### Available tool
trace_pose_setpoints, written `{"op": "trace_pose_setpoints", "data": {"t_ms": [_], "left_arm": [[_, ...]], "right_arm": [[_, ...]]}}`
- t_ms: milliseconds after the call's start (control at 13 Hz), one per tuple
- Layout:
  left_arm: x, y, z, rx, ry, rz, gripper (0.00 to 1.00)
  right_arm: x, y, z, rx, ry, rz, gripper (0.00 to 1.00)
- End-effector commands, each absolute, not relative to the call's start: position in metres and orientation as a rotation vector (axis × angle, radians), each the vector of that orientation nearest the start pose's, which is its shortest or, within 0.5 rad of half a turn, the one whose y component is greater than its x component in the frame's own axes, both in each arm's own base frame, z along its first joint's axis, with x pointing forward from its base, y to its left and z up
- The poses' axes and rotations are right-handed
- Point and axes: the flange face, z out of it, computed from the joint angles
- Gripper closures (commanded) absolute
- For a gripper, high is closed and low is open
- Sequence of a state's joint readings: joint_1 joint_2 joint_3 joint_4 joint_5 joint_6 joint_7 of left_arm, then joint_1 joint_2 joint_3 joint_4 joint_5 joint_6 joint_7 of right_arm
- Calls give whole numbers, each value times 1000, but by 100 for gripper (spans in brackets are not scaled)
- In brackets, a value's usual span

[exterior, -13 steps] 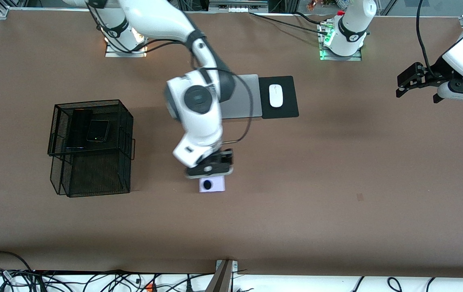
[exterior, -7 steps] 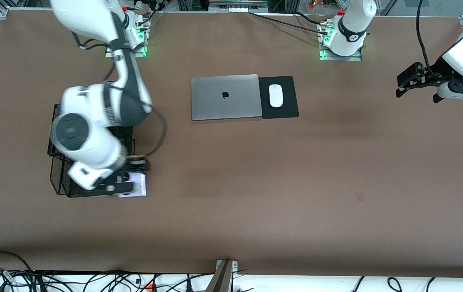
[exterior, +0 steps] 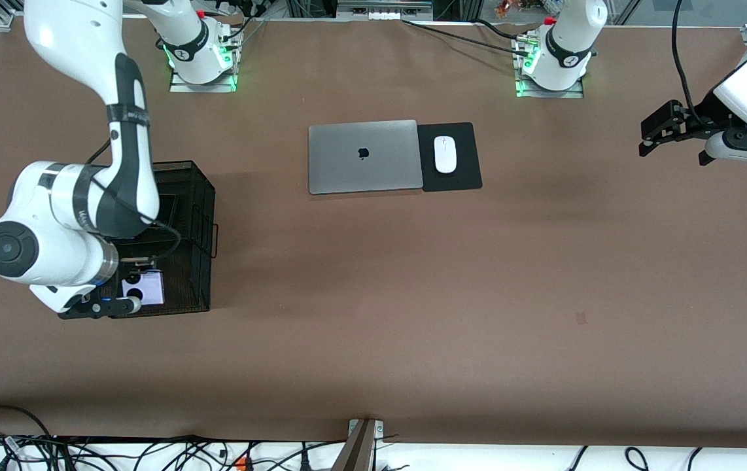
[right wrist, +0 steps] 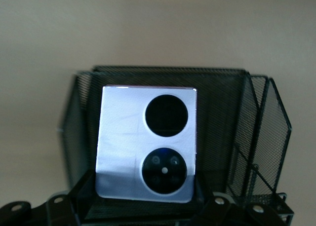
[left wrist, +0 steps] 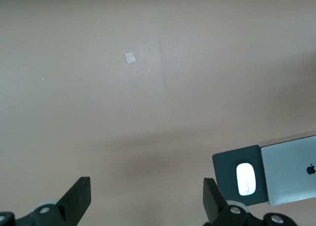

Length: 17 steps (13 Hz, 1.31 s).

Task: Place phones with both arms
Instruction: 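Lower the white phone into the basket and open the right gripper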

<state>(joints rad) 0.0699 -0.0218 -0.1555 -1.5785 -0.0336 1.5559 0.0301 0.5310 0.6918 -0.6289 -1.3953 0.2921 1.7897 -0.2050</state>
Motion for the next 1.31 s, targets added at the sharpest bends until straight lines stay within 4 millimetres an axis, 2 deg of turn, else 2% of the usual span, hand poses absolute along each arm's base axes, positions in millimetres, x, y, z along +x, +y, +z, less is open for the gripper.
{"op": "trace_pose_setpoints", "data": {"t_ms": [0,307,537,614,691,768,844,1075,1228], "left_arm": [[540,-48,639,-3143,203,6,0],[543,-51,633,-3143,210,25,0],[545,-54,633,-3147,216,13,0],[545,-56,631,-3145,220,22,0],[544,-57,631,-3145,223,30,0],[544,-57,631,-3146,221,32,0],[544,-57,631,-3145,223,32,0],[543,-58,633,-3143,228,25,0],[544,-55,633,-3142,223,25,0]], "right_arm": [[687,33,317,-3177,-145,351,96],[672,16,276,-3148,-86,454,93],[672,12,266,-3155,-74,440,93],[672,12,263,-3158,-73,436,86],[672,12,263,-3158,-73,436,67],[673,12,263,-3159,-73,434,40],[673,13,264,-3154,-70,429,2],[674,10,266,-3137,-49,417,0],[680,13,278,-3137,-57,389,0]]}}
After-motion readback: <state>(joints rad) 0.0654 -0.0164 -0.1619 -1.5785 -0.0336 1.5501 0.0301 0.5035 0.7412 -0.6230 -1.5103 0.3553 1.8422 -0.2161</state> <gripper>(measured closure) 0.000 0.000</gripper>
